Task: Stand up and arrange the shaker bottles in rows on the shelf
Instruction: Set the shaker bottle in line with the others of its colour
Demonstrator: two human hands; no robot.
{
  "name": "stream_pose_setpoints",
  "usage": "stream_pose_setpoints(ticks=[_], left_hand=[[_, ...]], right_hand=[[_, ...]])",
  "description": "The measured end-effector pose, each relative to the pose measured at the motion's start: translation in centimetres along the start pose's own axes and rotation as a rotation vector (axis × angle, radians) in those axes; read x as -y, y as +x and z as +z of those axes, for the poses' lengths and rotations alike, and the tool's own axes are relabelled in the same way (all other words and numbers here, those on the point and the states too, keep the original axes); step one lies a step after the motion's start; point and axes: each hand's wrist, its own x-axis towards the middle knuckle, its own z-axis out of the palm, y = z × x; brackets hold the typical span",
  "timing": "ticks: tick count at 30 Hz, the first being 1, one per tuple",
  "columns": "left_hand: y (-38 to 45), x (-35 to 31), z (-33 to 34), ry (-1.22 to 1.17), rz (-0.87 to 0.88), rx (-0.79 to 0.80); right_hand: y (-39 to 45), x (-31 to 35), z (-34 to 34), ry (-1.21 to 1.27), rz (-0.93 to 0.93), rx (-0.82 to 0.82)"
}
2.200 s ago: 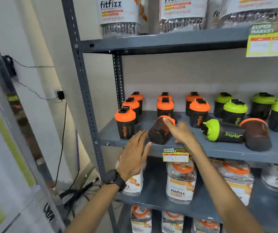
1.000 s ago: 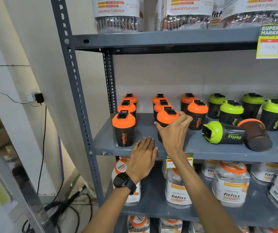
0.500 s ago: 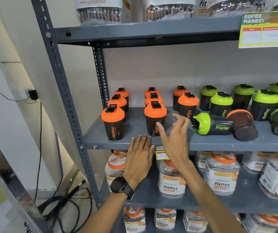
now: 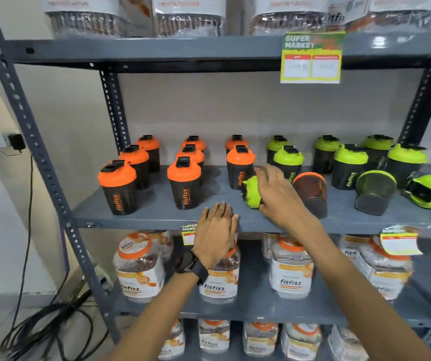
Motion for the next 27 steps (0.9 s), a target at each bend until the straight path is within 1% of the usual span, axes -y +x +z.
stream_pose_setpoints(ticks=[4, 6, 11, 13, 15, 17, 19, 21, 23, 27], left_hand=[[1.0, -0.5, 0.2, -0.005, -0.052, 0.038], [1.1, -0.4, 0.4, -0.006, -0.052, 0.044], [0.9, -0.2, 0.8, -0.028, -0.051, 0.054], [1.0, -0.2, 0.8, -0.033, -0.052, 0.055], [1.0, -0.1, 0.9, -0.042, -0.053, 0.054], [1.2, -0.1, 1.1, -0.033, -0.053, 0.052], [1.2, -0.1, 1.2, -0.027, -0.047, 0.050], [1.2, -0.1, 1.3, -0.035, -0.047, 0.050], [1.2, 0.0, 1.4, -0.041, -0.049, 0.044], [1.1, 0.0, 1.5, -0.046, -0.047, 0.028]], right_hand=[[1.2, 0.1, 1.0, -0.108, -0.036, 0.127], [1.7, 0.3, 1.6, -0.144, -0.048, 0.154], [2.1, -0.2, 2.6, -0.187, -0.094, 0.062], [2.1, -0.7, 2.7, -0.169, -0.127, 0.029], [1.9, -1.3, 2.6, -0.061, -0.117, -0.016], [1.7, -2.2, 2.3, 0.172, -0.046, -0.082], [1.6, -3.1, 1.9, 0.462, 0.092, -0.169], [2.0, -3.9, 1.5, 0.668, 0.254, -0.221], [2.5, -4.9, 1.2, 0.740, 0.369, -0.217], [3.1, -6.0, 1.4, 0.683, 0.418, -0.136]])
